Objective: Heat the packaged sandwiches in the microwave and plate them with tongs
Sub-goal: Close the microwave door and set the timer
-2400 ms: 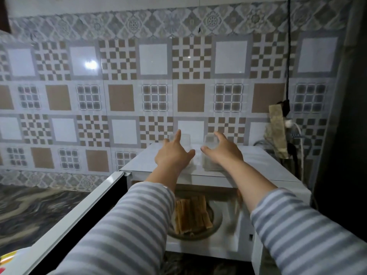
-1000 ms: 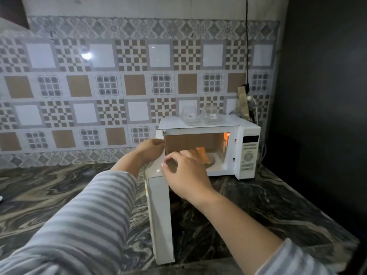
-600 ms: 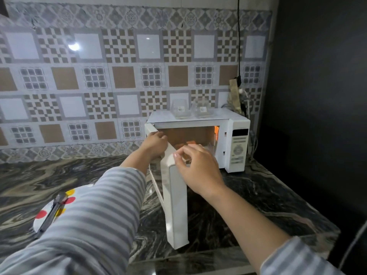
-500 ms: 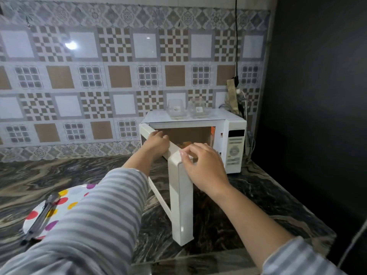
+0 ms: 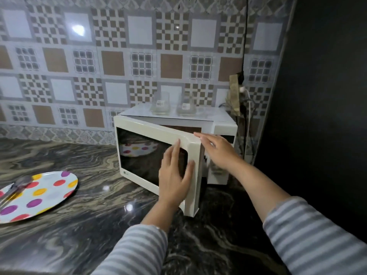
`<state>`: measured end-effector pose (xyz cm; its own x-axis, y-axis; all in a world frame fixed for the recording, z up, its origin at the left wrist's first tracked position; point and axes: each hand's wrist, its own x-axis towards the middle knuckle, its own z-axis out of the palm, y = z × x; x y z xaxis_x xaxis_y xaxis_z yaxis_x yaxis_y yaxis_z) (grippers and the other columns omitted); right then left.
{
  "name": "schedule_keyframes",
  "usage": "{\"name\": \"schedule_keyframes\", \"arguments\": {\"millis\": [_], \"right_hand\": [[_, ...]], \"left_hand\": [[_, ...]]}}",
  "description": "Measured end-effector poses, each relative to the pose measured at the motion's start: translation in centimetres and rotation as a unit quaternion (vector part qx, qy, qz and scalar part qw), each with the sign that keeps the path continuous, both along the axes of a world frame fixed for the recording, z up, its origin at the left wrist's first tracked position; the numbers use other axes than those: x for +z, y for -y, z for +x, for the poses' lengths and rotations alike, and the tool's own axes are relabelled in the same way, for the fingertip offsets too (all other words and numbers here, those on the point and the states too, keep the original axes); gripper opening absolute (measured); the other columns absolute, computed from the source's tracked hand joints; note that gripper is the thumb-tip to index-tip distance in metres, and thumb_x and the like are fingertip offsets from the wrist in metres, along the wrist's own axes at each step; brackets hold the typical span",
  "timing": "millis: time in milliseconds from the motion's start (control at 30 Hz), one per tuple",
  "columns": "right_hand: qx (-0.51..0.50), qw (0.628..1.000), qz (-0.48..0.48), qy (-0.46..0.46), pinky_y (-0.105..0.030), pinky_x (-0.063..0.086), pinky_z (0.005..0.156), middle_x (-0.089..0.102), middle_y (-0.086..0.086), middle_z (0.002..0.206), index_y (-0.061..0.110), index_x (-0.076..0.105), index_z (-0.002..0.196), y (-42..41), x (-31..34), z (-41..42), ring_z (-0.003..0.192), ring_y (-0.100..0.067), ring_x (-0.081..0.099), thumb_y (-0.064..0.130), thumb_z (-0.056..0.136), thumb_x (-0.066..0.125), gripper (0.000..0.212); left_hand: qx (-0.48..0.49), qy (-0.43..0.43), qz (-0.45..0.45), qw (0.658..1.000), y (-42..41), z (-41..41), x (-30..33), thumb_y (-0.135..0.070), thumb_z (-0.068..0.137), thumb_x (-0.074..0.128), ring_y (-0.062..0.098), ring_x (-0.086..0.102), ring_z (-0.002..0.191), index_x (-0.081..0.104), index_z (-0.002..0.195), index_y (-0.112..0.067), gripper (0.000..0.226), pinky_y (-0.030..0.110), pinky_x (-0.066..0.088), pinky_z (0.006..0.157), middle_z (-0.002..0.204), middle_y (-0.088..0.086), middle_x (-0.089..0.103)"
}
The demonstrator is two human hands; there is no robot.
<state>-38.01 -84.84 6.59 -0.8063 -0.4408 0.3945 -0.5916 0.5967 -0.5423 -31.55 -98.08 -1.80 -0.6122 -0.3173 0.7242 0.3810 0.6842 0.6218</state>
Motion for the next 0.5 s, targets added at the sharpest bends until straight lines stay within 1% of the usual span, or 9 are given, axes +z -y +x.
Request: {"name": "schedule_keyframes", "arguments": {"millis": [67,100,133,167,200,267,333,433,500], "right_hand": [[-0.013,1.000,0.021,-0.016,-0.053,0.016,0.116,0.038,0.007,0.151,0.052,0.043,0.134,-0.9,0.0,-2.5,0.145,-0.021,0.020,0.071,0.085,0.012,0.061],[-0.022,0.999,0.022,-0.024,-0.052,0.013,0.117,0.034,0.005,0.154,0.051,0.043,0.135,-1.3,0.3,-3.6,0.147,-0.023,0.016,0.073,0.083,0.010,0.066],[-0.035,0.999,0.026,-0.029,-0.052,0.010,0.118,0.029,0.003,0.156,0.049,0.042,0.137,-1.6,0.6,-4.6,0.148,-0.024,0.012,0.070,0.087,0.012,0.062],[-0.050,0.997,0.039,-0.035,-0.051,0.006,0.119,0.023,0.002,0.158,0.046,0.039,0.140,-2.0,0.9,-5.6,0.148,-0.025,0.007,0.061,0.094,0.017,0.053],[-0.067,0.995,0.055,-0.044,-0.051,0.003,0.118,0.018,0.000,0.160,0.045,0.035,0.142,-2.4,1.1,-6.5,0.148,-0.025,0.002,0.052,0.100,0.020,0.046],[-0.087,0.990,0.092,-0.061,-0.054,-0.005,0.117,0.010,0.000,0.161,0.046,0.028,0.145,-3.2,1.6,-8.5,0.148,-0.025,-0.004,0.044,0.103,0.021,0.043],[-0.093,0.985,0.131,-0.068,-0.053,-0.008,0.116,0.006,-0.001,0.162,0.045,0.021,0.147,-3.8,1.6,-10.6,0.148,-0.026,-0.007,0.043,0.103,0.019,0.045],[-0.103,0.976,0.168,-0.093,-0.050,-0.004,0.119,0.009,-0.002,0.162,0.040,0.017,0.150,-4.4,0.9,-12.9,0.149,-0.026,-0.003,0.042,0.103,0.020,0.047],[-0.100,0.970,0.171,-0.140,-0.048,0.002,0.119,0.015,-0.003,0.160,0.036,0.019,0.150,-4.8,-0.1,-13.9,0.148,-0.028,0.004,0.040,0.103,0.027,0.048]], "left_hand": [[-0.027,0.000,-0.035,0.999,-1.9,-1.3,-1.8,-0.039,0.095,0.051,0.009,0.045,0.121,0.000,0.152,-0.039,0.076,0.027,0.042,0.098,0.130,-0.005,0.038],[-0.039,0.008,-0.047,0.998,-2.5,-2.1,-2.3,-0.034,0.096,0.051,0.013,0.052,0.109,-0.008,0.149,-0.045,0.081,0.029,0.046,0.092,0.121,-0.005,0.039],[-0.045,0.017,-0.061,0.997,-2.9,-2.9,-2.6,-0.029,0.096,0.051,0.015,0.055,0.096,-0.013,0.145,-0.051,0.083,0.032,0.049,0.084,0.115,-0.005,0.040],[-0.047,0.028,-0.077,0.996,-3.1,-3.8,-2.8,-0.024,0.097,0.050,0.016,0.054,0.084,-0.014,0.143,-0.055,0.085,0.035,0.050,0.077,0.110,-0.005,0.040],[-0.052,0.039,-0.091,0.994,-3.3,-4.8,-2.9,-0.020,0.097,0.050,0.017,0.052,0.077,-0.013,0.142,-0.057,0.085,0.039,0.050,0.073,0.107,-0.004,0.041],[-0.068,0.057,-0.103,0.991,-3.8,-6.5,-2.9,-0.012,0.095,0.051,0.019,0.051,0.076,-0.009,0.143,-0.058,0.089,0.039,0.049,0.072,0.106,-0.002,0.041],[-0.066,0.050,-0.101,0.991,-4.1,-8.0,-3.0,-0.008,0.094,0.053,0.016,0.052,0.080,-0.009,0.140,-0.061,0.094,0.031,0.046,0.071,0.106,-0.003,0.041],[-0.047,0.049,-0.101,0.993,-4.1,-9.9,-3.1,-0.009,0.092,0.059,0.018,0.055,0.086,-0.008,0.139,-0.063,0.098,0.026,0.044,0.071,0.110,-0.001,0.051],[-0.042,0.059,-0.126,0.989,-3.7,-10.9,-3.0,-0.011,0.087,0.067,0.014,0.052,0.079,-0.009,0.140,-0.060,0.105,0.023,0.041,0.069,0.106,-0.005,0.054]]}}
